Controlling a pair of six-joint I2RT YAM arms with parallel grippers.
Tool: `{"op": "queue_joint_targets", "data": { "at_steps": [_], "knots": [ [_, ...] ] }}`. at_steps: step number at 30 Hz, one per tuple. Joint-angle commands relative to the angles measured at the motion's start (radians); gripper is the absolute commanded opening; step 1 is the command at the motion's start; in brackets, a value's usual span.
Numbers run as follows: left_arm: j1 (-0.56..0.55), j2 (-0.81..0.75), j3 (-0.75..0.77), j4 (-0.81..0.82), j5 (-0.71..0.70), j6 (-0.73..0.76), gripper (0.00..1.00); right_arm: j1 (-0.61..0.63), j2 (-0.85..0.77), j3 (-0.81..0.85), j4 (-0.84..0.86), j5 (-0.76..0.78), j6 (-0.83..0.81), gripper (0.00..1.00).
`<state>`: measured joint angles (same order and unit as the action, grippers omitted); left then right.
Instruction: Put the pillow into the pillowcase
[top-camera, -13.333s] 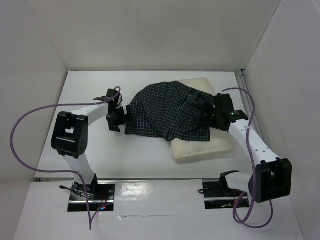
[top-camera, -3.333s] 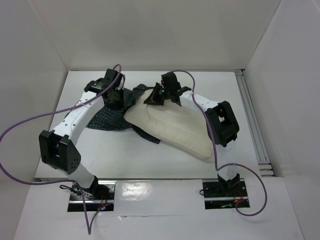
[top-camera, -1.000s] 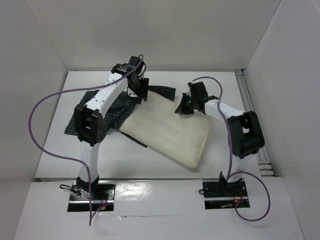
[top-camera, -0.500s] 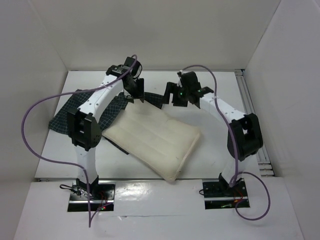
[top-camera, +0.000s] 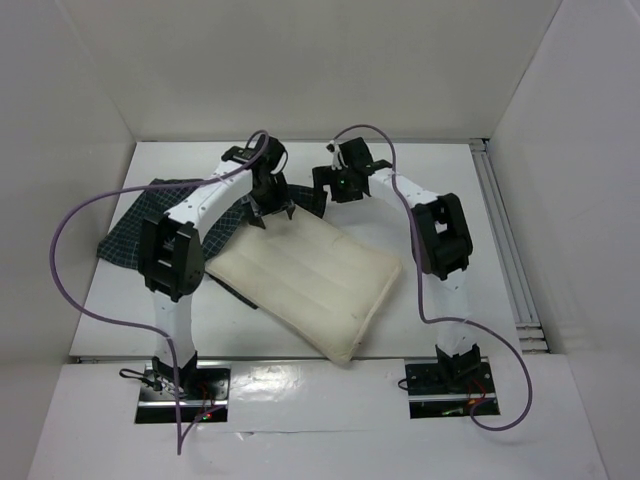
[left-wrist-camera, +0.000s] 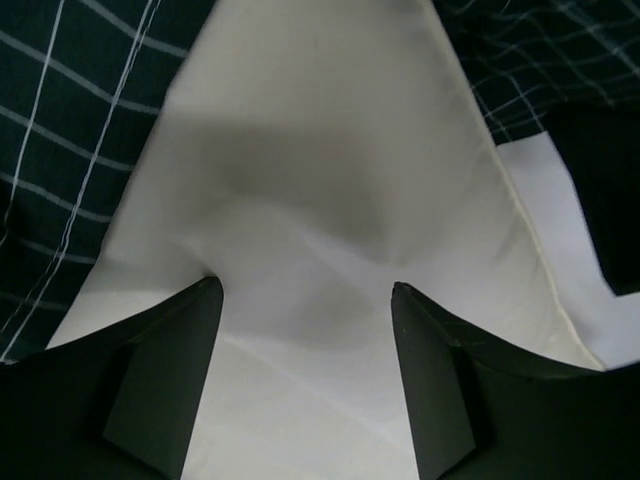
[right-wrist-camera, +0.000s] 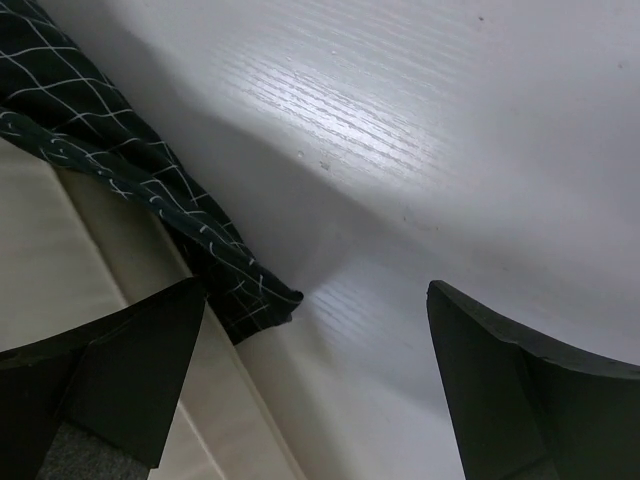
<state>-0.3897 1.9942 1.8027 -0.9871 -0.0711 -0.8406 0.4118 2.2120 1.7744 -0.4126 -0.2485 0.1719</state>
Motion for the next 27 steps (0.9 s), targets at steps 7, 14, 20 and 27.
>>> {"op": "queue_joint_targets", "data": {
  "at_steps": [7,14,20,27],
  "knots": [
    [-0.001,0.144,0.179,-0.028,-0.056,-0.023,0.83,-0.004,0.054,0.085,0.132,-0.192,-0.049,0.78],
    [-0.001,0.195,0.225,-0.074,-0.140,-0.023,0.83,-0.013,0.019,-0.015,0.233,-0.238,0.015,0.00],
    [-0.001,0.258,0.207,-0.058,-0.164,-0.014,0.83,-0.024,-0.052,-0.139,0.317,-0.261,0.052,0.00],
    [-0.001,0.299,0.198,-0.013,-0.125,0.009,0.36,-0.024,-0.098,-0.213,0.317,-0.261,0.052,0.00]
  ]
}}
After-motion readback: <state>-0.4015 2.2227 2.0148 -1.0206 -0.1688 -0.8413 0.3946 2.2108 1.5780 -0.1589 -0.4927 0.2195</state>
